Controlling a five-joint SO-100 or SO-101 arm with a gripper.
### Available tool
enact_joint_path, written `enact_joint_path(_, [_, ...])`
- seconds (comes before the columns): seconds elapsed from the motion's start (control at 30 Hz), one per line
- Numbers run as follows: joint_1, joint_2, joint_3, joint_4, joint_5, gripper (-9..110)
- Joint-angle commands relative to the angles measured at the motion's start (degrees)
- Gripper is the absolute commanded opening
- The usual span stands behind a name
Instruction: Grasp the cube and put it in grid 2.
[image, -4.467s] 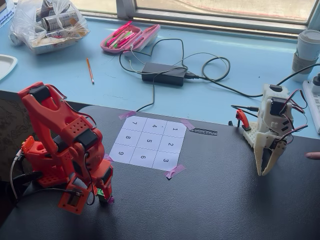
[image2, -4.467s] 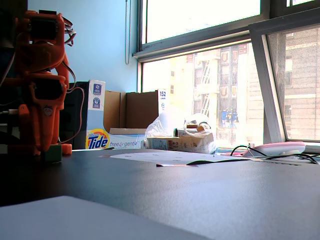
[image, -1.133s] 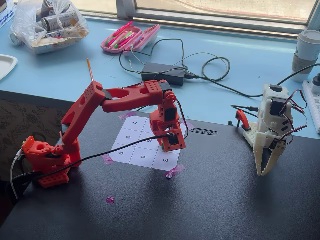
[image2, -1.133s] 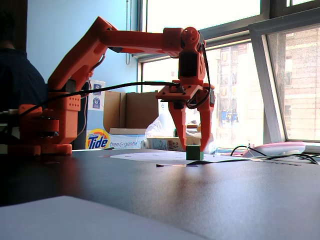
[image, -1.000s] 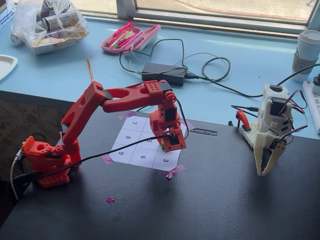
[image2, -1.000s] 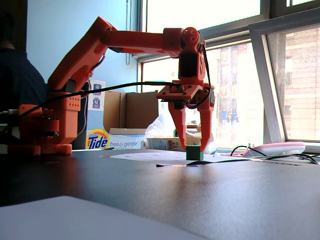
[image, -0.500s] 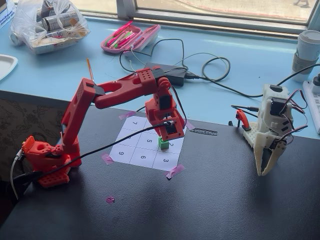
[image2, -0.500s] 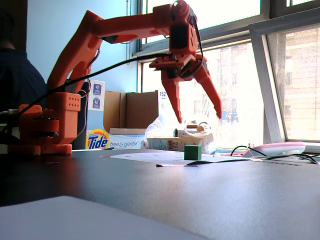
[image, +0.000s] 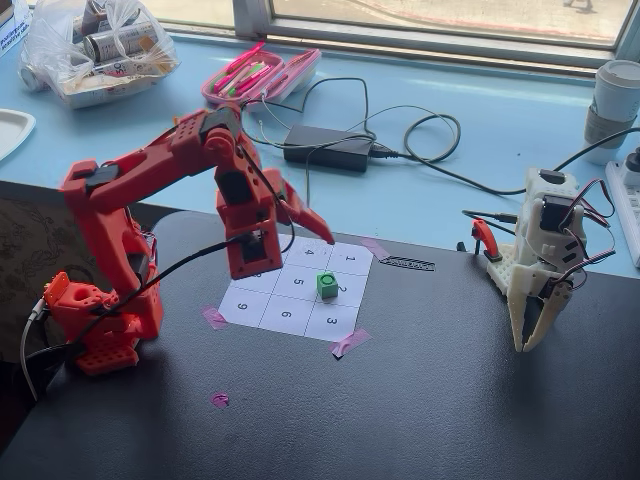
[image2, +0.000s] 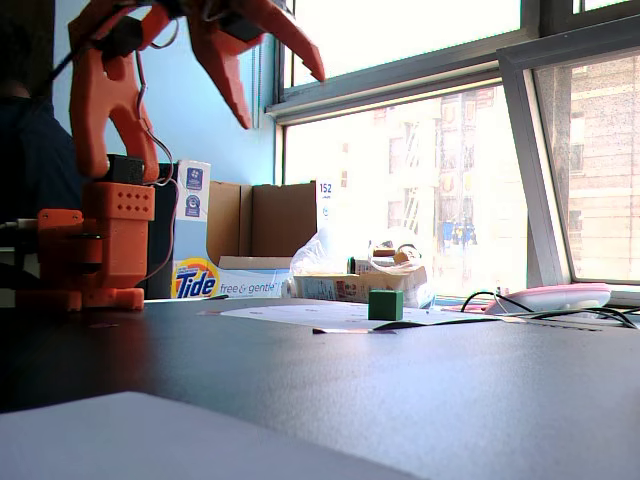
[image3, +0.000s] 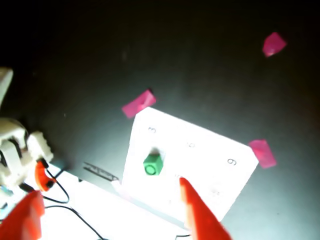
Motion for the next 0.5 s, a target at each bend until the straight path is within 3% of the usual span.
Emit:
enact_joint_path(0.0, [5.71,10.46,10.28,-1.67,-1.85,41])
enact_joint_path(0.27, [13.97,30.15,53.17,-21.71,-5.98,42])
enact_joint_path(0.47, [13.45,47.02,75.94,-34.10,-5.89,41])
